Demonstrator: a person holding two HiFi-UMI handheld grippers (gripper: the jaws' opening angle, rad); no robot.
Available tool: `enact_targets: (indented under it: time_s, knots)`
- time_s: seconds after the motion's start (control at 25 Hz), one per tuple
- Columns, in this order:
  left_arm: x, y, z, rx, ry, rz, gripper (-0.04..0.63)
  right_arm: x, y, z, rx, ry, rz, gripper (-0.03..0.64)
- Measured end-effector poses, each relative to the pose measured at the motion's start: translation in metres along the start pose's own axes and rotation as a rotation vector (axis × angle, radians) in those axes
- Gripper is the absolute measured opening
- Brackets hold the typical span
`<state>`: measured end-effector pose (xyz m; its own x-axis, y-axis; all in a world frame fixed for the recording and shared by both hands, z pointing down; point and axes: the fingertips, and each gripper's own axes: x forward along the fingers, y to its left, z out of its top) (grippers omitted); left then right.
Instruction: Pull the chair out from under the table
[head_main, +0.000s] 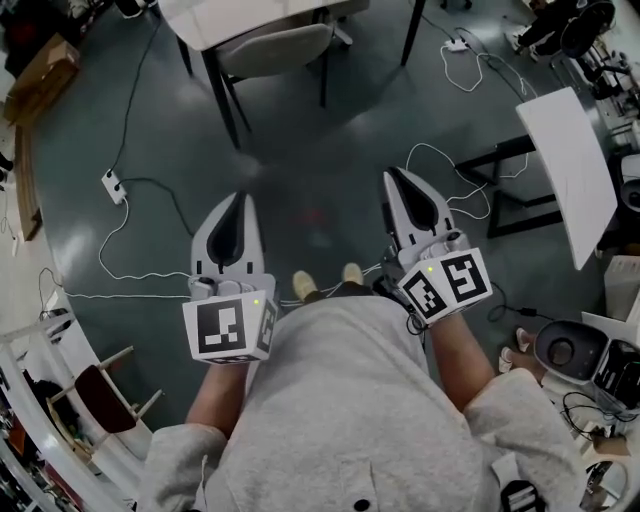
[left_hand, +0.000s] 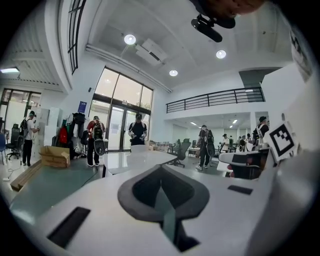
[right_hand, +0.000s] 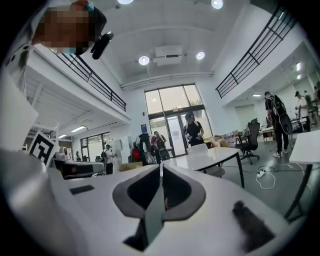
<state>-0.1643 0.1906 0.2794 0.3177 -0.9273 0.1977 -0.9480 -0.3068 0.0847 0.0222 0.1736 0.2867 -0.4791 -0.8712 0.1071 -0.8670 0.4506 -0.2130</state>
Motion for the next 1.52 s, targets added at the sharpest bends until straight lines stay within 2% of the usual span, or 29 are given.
enact_targets:
  time_s: [0.36, 0.92, 1.16, 1.52]
  knots:
    - [-0.008, 0.016, -0.002, -0.016, -0.012, 0.006, 0.015, 0.011, 0.033, -0.001, -0.054, 0.027, 0.063, 0.029]
    - [0.005, 0.027, 0.004, -0.001, -0.020, 0.012, 0.015, 0.034, 0.028, 0.001, -0.035, 0.025, 0.102, 0.031]
    - [0.048, 0.035, 0.010, 0.013, -0.009, 0.014, 0.015, 0.071, -0.002, 0.007, -0.023, 0.020, 0.105, 0.031]
    - [0.158, 0.051, 0.017, -0.004, 0.017, 0.018, 0.015, 0.158, -0.074, 0.015, -0.018, 0.045, 0.099, 0.031]
